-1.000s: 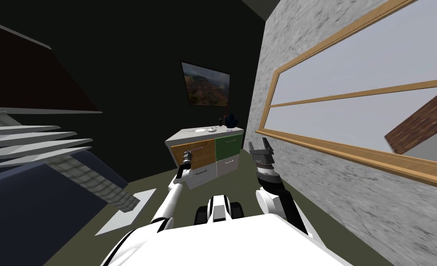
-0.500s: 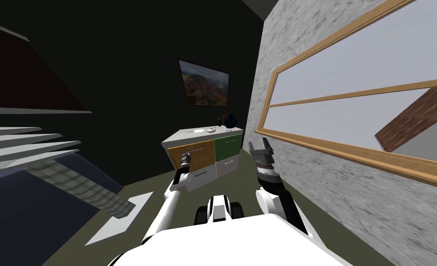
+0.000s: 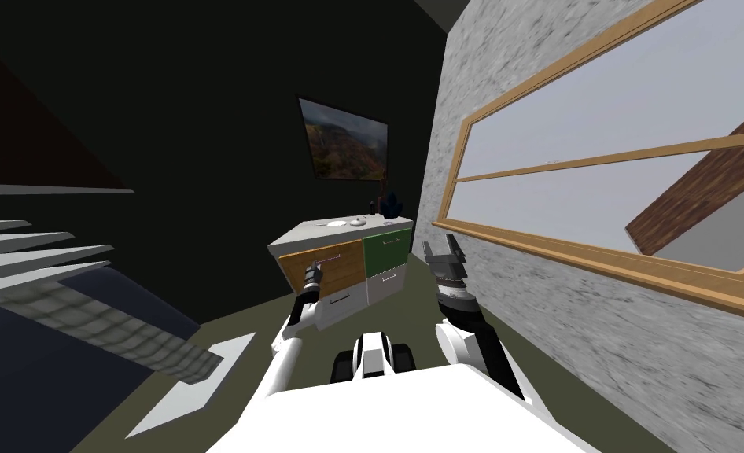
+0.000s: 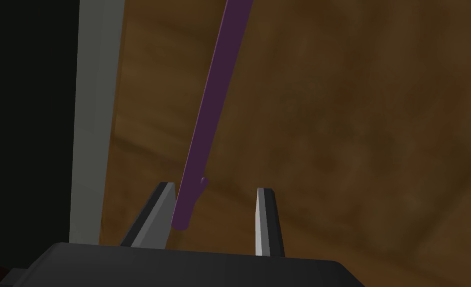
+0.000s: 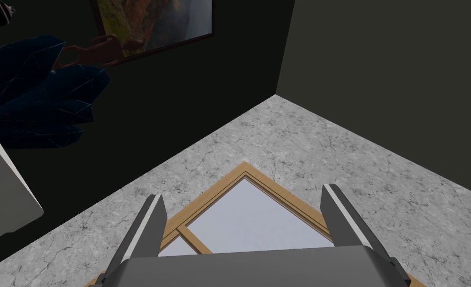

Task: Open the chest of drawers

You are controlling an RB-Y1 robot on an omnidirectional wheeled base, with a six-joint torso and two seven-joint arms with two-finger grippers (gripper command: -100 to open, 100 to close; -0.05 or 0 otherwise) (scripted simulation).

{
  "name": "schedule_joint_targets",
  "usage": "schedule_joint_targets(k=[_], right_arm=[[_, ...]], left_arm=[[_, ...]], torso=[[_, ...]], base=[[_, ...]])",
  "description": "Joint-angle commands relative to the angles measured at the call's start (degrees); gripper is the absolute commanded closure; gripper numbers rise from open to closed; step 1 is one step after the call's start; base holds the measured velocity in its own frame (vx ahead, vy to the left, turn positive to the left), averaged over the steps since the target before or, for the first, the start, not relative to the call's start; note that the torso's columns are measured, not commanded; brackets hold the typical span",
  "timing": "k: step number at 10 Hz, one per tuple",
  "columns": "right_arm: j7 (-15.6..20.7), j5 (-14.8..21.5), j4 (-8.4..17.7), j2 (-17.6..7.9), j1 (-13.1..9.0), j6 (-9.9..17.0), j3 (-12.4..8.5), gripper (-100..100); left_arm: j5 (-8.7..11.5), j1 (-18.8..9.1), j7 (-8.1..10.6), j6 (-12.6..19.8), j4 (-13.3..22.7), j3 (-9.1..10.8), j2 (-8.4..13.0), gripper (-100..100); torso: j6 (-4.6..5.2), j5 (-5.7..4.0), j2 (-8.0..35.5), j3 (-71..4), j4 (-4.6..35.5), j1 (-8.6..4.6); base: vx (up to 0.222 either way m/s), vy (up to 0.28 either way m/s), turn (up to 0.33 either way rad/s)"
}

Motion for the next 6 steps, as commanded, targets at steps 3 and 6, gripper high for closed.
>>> schedule_joint_targets(k=[3, 6], right_arm=[[0.0, 0.0, 0.0, 0.0, 0.0, 0.0, 0.0, 0], [0.0, 0.0, 0.0, 0.0, 0.0, 0.0, 0.0, 0]], left_arm=[[0.2, 5.9, -0.24, 1.2, -4.3, -0.55, -0.9, 100], [0.6, 10.0, -0.64, 2.4, -11.5, -1.13, -2.0, 100]], torso=[[-0.2, 0.04, 0.1, 0.1, -0.1, -0.03], [0.1, -0.06, -0.1, 0.0, 0.0, -0.19]], base=[[0.026, 0.001, -0.013], [0.062, 0.016, -0.05]])
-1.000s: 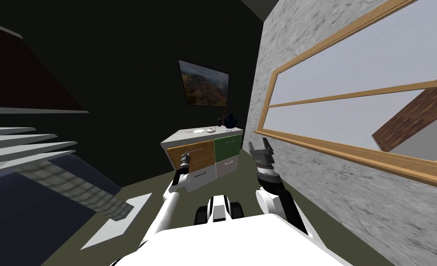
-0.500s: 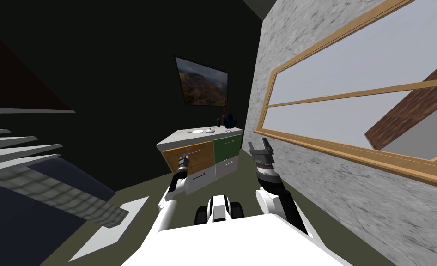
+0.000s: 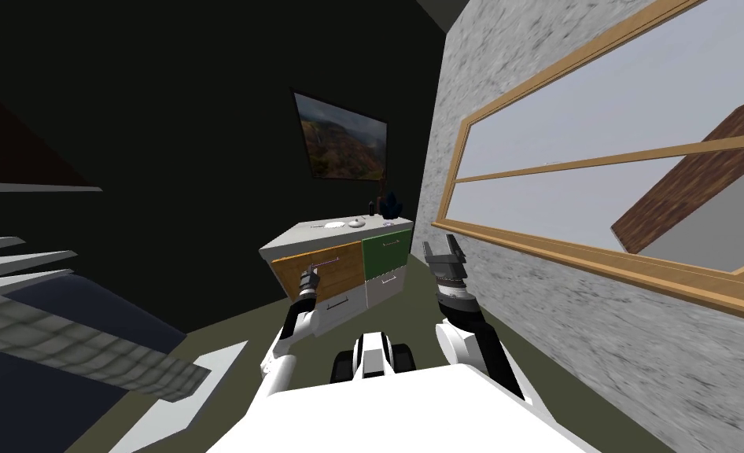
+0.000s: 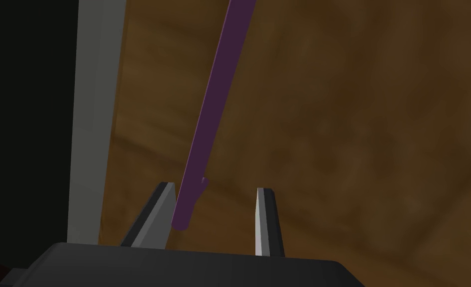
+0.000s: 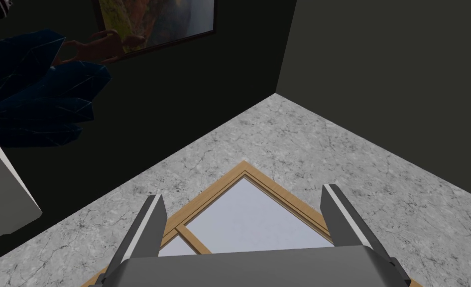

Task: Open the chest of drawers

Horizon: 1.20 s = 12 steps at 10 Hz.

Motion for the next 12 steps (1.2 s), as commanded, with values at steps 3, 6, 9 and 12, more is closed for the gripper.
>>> schedule_joint_targets(k=[3, 6, 9, 12], right_arm=[[0.0, 0.0, 0.0, 0.0, 0.0, 0.0, 0.0, 0], [0.0, 0.0, 0.0, 0.0, 0.0, 0.0, 0.0, 0], [0.0, 0.0, 0.0, 0.0, 0.0, 0.0, 0.0, 0], [0.0, 0.0, 0.0, 0.0, 0.0, 0.0, 0.0, 0]], left_arm=[[0.5, 6.7, -0.19, 2.0, -6.6, -1.16, -1.4, 100], [0.5, 10.9, -0.19, 2.0, -10.5, -1.16, -1.4, 100], [0.9, 14.5, -0.6, 3.3, -16.0, -1.73, -2.5, 100], [0.9, 18.0, -0.6, 3.3, -17.9, -1.73, -2.5, 100]], torso=[[-0.39, 0.15, 0.3, 0.2, -0.1, 0.29], [-0.17, 0.01, 0.2, 0.1, 0.0, 0.03], [-0.13, 0.09, 0.2, 0.2, 0.1, 0.25], [-0.35, 0.02, 0.4, 0.3, 0.1, 0.1]], base=[[0.02, -0.003, -0.028], [0.047, 0.012, -0.037], [0.042, 0.013, -0.05], [0.019, 0.0, -0.006]])
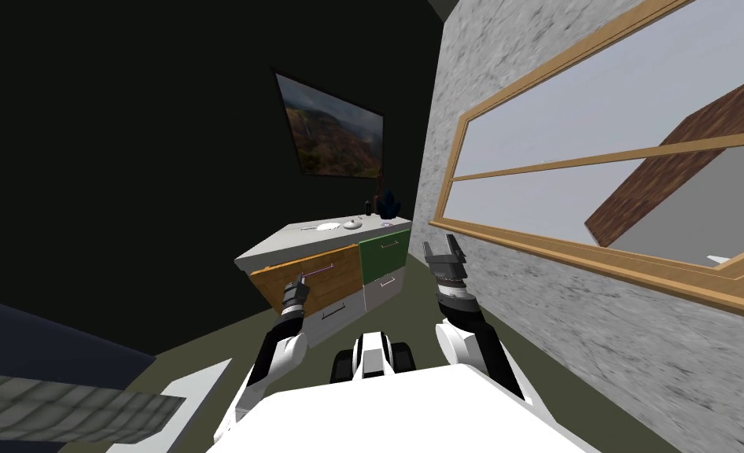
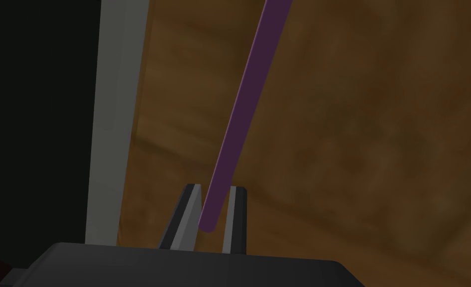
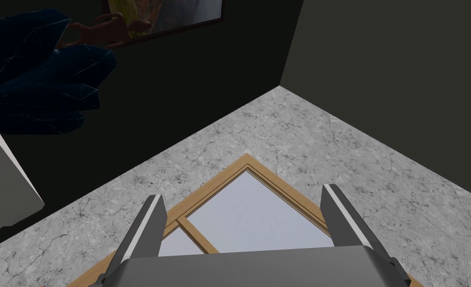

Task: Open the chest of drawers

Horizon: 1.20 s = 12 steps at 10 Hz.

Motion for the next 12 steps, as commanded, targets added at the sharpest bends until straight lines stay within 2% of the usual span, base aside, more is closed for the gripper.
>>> schedule_joint_targets(k=[1, 3, 4, 5, 6, 9, 10, 12], right_arm=[[0.0, 0.0, 0.0, 0.0, 0.0, 0.0, 0.0, 0], [0.0, 0.0, 0.0, 0.0, 0.0, 0.0, 0.0, 0], [0.0, 0.0, 0.0, 0.0, 0.0, 0.0, 0.0, 0], [0.0, 0.0, 0.0, 0.0, 0.0, 0.0, 0.0, 0], [0.0, 0.0, 0.0, 0.0, 0.0, 0.0, 0.0, 0], [0.0, 0.0, 0.0, 0.0, 0.0, 0.0, 0.0, 0], [0.0, 0.0, 0.0, 0.0, 0.0, 0.0, 0.0, 0], [0.0, 0.0, 0.0, 0.0, 0.0, 0.0, 0.0, 0]], left_arm=[[0.4, 3.8, -0.37, 2.0, -3.8, -0.78, -1.4, 100], [0.4, 7.1, -0.37, 2.0, -7.3, -0.78, -1.4, 100], [0.4, 8.5, -0.37, 2.0, -7.3, -0.78, -1.4, 100], [0.4, 8.7, -0.37, 2.0, -7.3, -0.78, -1.4, 100], [0.5, 7.7, -0.36, 2.0, -7.9, -0.55, -1.2, 100], [0.9, 10.0, -0.47, 4.2, -11.4, -0.66, -1.1, 100], [0.8, 9.4, -0.46, 3.7, -11.0, -0.71, -1.1, 100], [1.0, 10.5, -0.42, 4.1, -11.8, -1.03, -1.0, 100]], torso=[[-0.02, 0.07, 0.0, 0.0, 0.0, 0.15], [0.17, -0.18, -0.1, -0.1, 0.2, -0.11], [0.02, -0.25, 0.1, 0.0, 0.3, -0.18], [-0.13, -0.19, 0.4, 0.2, 0.3, -0.06], [-0.14, -0.09, 0.4, 0.2, 0.3, 0.1], [-0.18, -0.31, 0.8, 0.4, 0.5, -0.16], [-0.18, -0.35, 0.8, 0.4, 0.6, -0.19], [-0.13, -0.43, 0.5, 0.2, 0.6, -0.16]], base=[[0.058, 0.003, -0.097], [0.059, 0.02, -0.041], [0.02, 0.001, -0.014], [0.003, -0.007, 0.002], [-0.004, -0.01, 0.001], [-0.127, -0.068, 0.013], [-0.083, -0.055, 0.005], [-0.144, -0.071, 0.015]])
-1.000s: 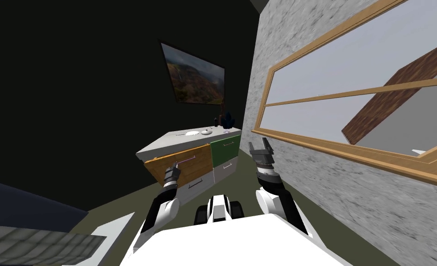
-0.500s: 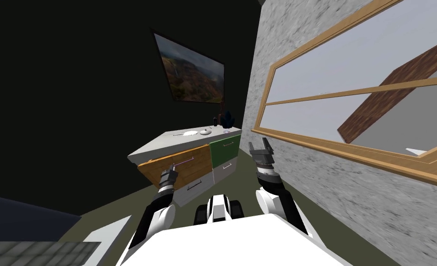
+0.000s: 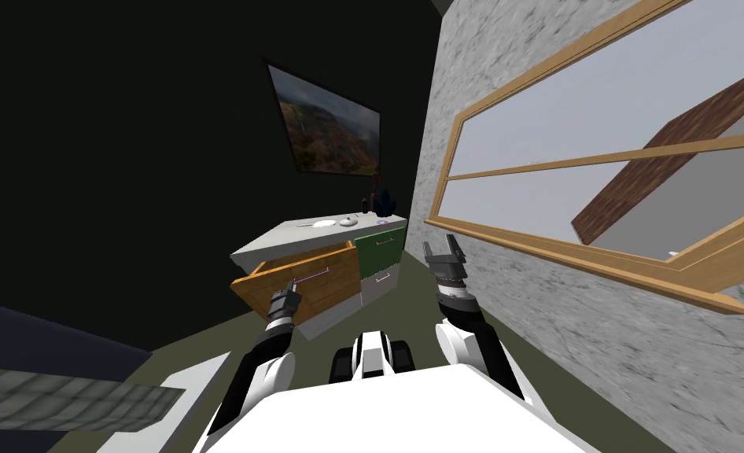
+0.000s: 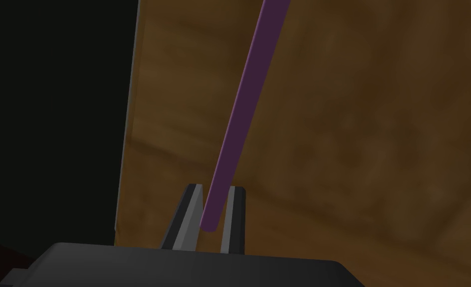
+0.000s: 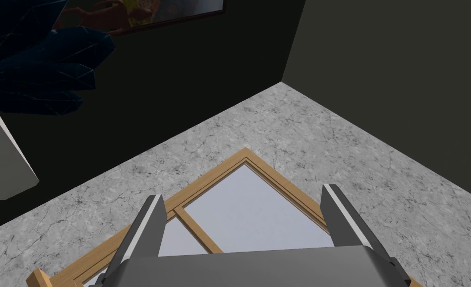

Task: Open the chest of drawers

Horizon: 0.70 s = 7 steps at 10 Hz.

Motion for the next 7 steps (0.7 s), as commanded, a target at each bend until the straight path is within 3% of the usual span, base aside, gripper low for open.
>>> schedule_joint_targets(k=[1, 4, 5, 7], right_arm=[[0.0, 0.0, 0.0, 0.0, 0.0, 0.0, 0.0, 0], [0.0, 0.0, 0.0, 0.0, 0.0, 0.0, 0.0, 0], [0.0, 0.0, 0.0, 0.0, 0.0, 0.0, 0.0, 0], [0.0, 0.0, 0.0, 0.0, 0.0, 0.0, 0.0, 0]], left_arm=[[0.1, 1.0, 0.09, 0.1, -0.9, -0.3, 0.1, 100], [0.2, 1.5, 0.1, 0.1, -1.4, -0.54, 0.1, 100], [0.5, 2.5, 0.05, 1.3, -2.9, -0.58, 0.0, -100], [1.0, 4.1, -0.03, 3.1, -6.1, -0.36, 0.0, -100]], torso=[[0.02, 0.01, 0.1, 0.1, 0.0, -0.11], [-0.01, -0.01, 0.1, 0.1, 0.1, 0.01], [-0.03, -0.06, -0.2, -0.1, 0.1, 0.13], [0.06, -0.02, -0.4, -0.2, -0.1, -0.03]], base=[[-0.177, -0.09, 0.024], [-0.172, -0.062, 0.003], [-0.012, -0.016, -0.007], [0.029, -0.006, 0.0]])
